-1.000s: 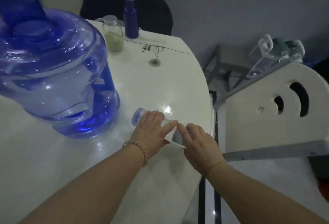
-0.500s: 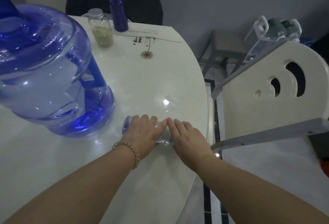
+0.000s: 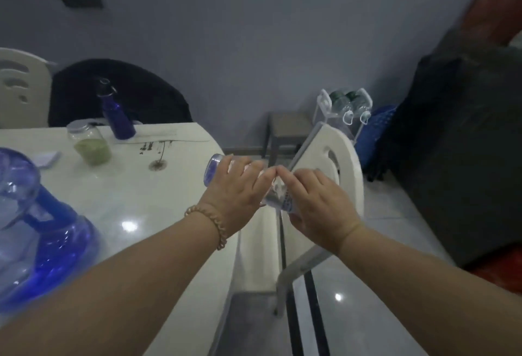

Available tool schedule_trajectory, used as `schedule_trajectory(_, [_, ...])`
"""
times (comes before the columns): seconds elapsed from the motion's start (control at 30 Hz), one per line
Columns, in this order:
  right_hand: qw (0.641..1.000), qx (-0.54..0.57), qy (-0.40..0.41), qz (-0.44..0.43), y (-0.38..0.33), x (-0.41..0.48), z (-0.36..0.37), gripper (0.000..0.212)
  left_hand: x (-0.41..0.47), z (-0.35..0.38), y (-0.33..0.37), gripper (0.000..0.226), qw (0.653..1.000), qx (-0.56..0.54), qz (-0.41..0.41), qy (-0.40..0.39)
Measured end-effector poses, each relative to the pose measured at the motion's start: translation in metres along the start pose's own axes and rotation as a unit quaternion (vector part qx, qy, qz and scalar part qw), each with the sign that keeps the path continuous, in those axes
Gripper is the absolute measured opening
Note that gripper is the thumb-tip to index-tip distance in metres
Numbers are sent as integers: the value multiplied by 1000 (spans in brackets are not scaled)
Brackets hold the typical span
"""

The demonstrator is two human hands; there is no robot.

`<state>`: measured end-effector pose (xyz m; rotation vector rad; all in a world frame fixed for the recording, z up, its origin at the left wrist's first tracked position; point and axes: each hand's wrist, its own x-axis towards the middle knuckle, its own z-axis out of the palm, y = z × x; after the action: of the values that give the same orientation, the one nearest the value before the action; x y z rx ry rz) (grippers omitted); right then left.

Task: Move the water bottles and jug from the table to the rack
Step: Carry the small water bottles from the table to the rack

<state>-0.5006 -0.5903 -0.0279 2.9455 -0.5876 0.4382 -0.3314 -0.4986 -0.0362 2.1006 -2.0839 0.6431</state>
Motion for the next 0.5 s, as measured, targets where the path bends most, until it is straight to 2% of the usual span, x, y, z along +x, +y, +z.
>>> schedule_trajectory(0.13, [999, -37, 32, 2, 96, -31, -40, 85, 89, -21, 64, 63, 997, 8, 26, 66])
schedule_trajectory(0.27, [996, -69, 51, -14, 205, -71, -68, 80, 180, -26, 142, 59, 993, 17, 34, 108])
schedule_trajectory(0.4, [993, -104, 47, -38, 303, -111, -89, 80, 258, -23, 220, 68, 994, 11, 30, 100])
schedule_trajectory(0.5, [990, -124, 40, -44, 351, -131, -95, 79, 298, -20, 257, 71, 996, -3, 29, 80])
